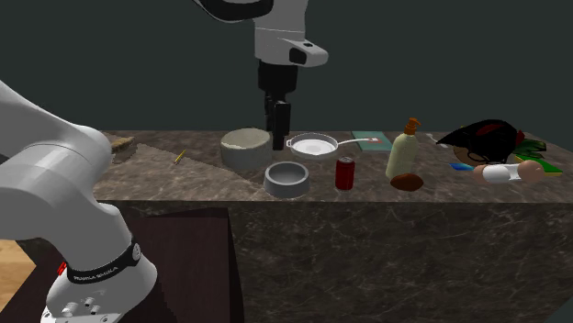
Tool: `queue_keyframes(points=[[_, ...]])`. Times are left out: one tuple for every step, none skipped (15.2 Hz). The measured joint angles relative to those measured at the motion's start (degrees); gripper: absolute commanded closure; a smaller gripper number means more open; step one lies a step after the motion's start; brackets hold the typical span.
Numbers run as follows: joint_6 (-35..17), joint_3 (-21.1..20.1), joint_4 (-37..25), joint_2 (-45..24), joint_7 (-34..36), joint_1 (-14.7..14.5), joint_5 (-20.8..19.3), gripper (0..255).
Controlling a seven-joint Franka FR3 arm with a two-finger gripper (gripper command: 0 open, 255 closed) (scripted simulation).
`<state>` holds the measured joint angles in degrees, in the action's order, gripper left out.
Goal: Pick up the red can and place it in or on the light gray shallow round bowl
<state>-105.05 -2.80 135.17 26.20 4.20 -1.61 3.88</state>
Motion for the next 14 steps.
queue_keyframes(points=[[-1.6, -0.6, -0.6, -2.0, 0.7, -0.2, 0.1, 0], [-2.5, -0.9, -1.9, -4.0, 1.1, -0.3, 0.1, 0], [-3.9, -1.6, -2.7, -6.2, 1.9, -0.6, 0.3, 0], [-5.1, -1.9, -3.9, -8.4, 2.3, -0.7, 0.2, 0], [-6.2, -2.4, -5.0, -10.3, 3.0, -0.9, 0.1, 0], [-6.9, -2.7, -6.5, -12.5, 3.6, -1.0, 0.0, 0], [-8.5, -3.0, -7.1, -14.6, 4.0, -1.1, -0.2, 0], [-9.0, -3.3, -8.6, -16.5, 4.5, -1.2, -0.4, 0], [-10.3, -3.7, -9.5, -18.5, 5.2, -1.4, -0.6, 0], [-11.2, -4.0, -10.7, -20.5, 5.8, -1.6, -0.8, 0], [-12.2, -4.5, -12.3, -22.8, 6.7, -1.9, -1.1, 0], [-12.6, -4.7, -14.4, -25.3, 7.3, -2.1, -1.5, 0], [-13.2, -4.9, -15.9, -27.2, 7.8, -2.2, -1.9, 0], [-13.8, -5.1, -17.5, -29.3, 8.4, -2.4, -2.3, 0]])
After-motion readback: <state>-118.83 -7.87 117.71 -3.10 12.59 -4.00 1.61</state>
